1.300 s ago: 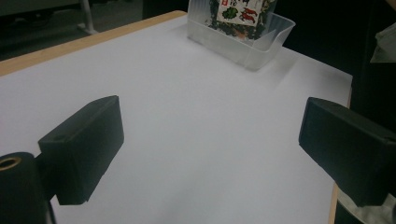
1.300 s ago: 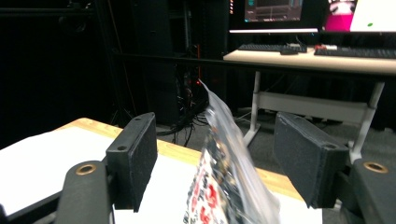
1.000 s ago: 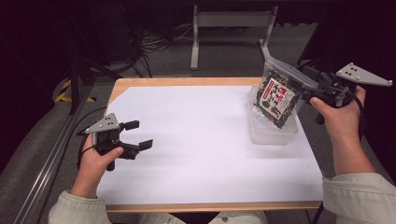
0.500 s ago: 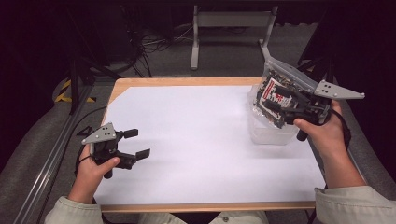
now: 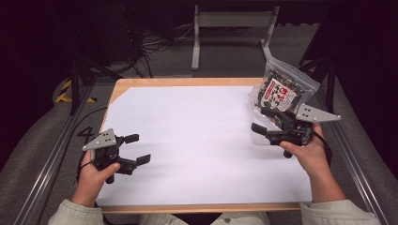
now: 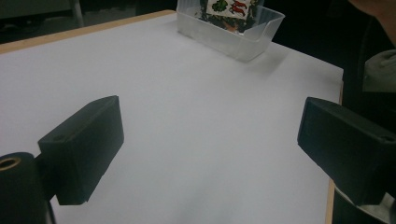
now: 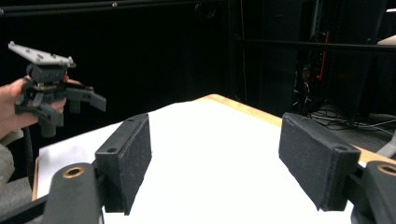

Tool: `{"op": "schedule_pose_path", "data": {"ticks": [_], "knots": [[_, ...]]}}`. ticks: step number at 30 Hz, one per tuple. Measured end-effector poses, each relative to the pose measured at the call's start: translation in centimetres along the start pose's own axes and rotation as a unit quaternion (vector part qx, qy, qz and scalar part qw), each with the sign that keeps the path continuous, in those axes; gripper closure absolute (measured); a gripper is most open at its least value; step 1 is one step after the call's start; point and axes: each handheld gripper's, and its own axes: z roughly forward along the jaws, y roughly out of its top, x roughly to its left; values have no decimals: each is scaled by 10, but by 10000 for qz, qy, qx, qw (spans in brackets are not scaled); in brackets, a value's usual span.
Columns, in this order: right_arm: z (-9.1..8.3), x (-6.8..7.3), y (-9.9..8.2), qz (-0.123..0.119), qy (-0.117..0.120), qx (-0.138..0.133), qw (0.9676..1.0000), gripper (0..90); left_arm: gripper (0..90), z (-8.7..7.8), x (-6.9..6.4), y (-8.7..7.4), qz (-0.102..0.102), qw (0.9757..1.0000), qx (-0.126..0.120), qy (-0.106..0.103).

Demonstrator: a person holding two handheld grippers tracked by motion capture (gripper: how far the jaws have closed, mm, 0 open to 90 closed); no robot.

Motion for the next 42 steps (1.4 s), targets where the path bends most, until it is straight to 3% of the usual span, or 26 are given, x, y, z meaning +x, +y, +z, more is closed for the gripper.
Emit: {"op": "schedule_pose_path", "data": {"ticks": [4, 11, 17, 21, 25, 33, 38, 42], "knots": [[8, 2, -20, 76, 66, 4, 9999, 255, 77, 3, 0, -3, -35, 10000, -24, 9], [21, 6, -48, 184, -16, 189, 9996, 265, 75, 8, 2, -12, -88, 9999, -79, 2], [28, 8, -68, 238, -149, 413, 9988, 265, 75, 9, 5, -18, -133, 9999, -47, 87], [31, 8, -82, 246, -238, 535, 9980, 266, 67, 10, 8, -20, -54, 9998, -7, 176], [35, 6, -97, 309, -251, 739, 9965, 269, 66, 12, 8, -25, -55, 9999, -38, 132], [40, 3, -108, 129, -249, 1300, 9911, 317, 60, 17, 11, -32, -120, 9998, 32, 146], [43, 2, -115, 127, -370, 1487, 9881, 302, 59, 18, 12, -34, -122, 9998, 3, 155], [44, 1, -117, 96, -413, 1515, 9875, 291, 60, 19, 12, -36, -181, 9997, 7, 151]]}}
